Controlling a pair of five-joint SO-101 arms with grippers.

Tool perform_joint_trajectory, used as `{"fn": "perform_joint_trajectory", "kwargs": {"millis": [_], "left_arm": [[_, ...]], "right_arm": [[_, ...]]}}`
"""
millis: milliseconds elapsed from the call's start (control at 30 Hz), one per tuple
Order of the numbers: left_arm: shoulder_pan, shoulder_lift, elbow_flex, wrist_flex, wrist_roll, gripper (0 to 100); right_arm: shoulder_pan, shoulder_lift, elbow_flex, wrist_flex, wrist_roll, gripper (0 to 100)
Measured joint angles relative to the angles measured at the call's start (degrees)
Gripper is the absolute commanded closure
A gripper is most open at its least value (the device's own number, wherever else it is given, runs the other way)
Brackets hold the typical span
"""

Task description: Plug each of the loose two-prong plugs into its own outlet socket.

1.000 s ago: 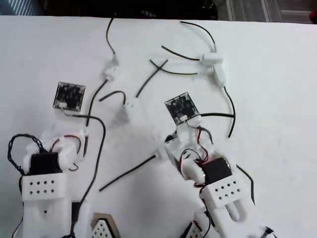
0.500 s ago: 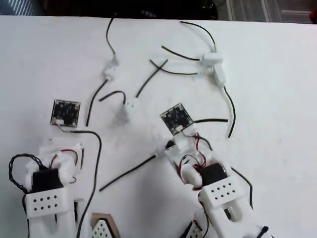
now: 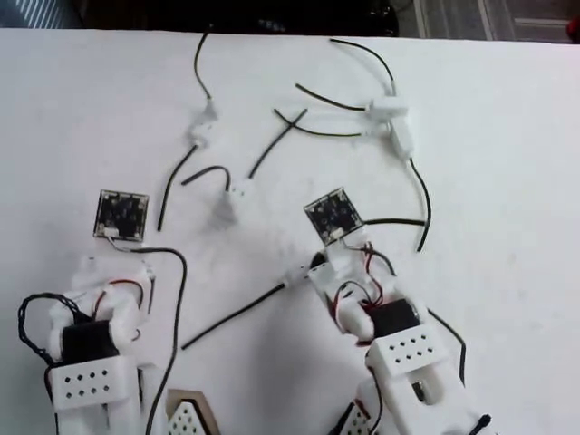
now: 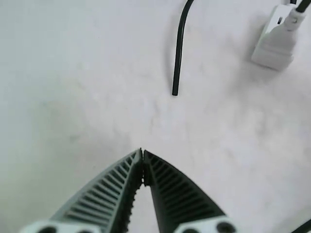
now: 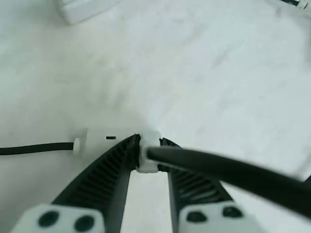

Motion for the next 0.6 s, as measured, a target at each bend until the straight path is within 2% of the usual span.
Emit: {"fn": "perform_joint_trajectory", "kwargs": {"millis": [300,600], "left_arm": [[0.0,0.0,0.09,0.0,-1.41,97],[0.0,0.0,0.09,0.0,-1.41,97]], "right_arm": [[-0.53,0.09,0.0,-0.53,0.09,98.2],[-0.35,9.23,-0.18,-8.62,0.09,98.2]]}}
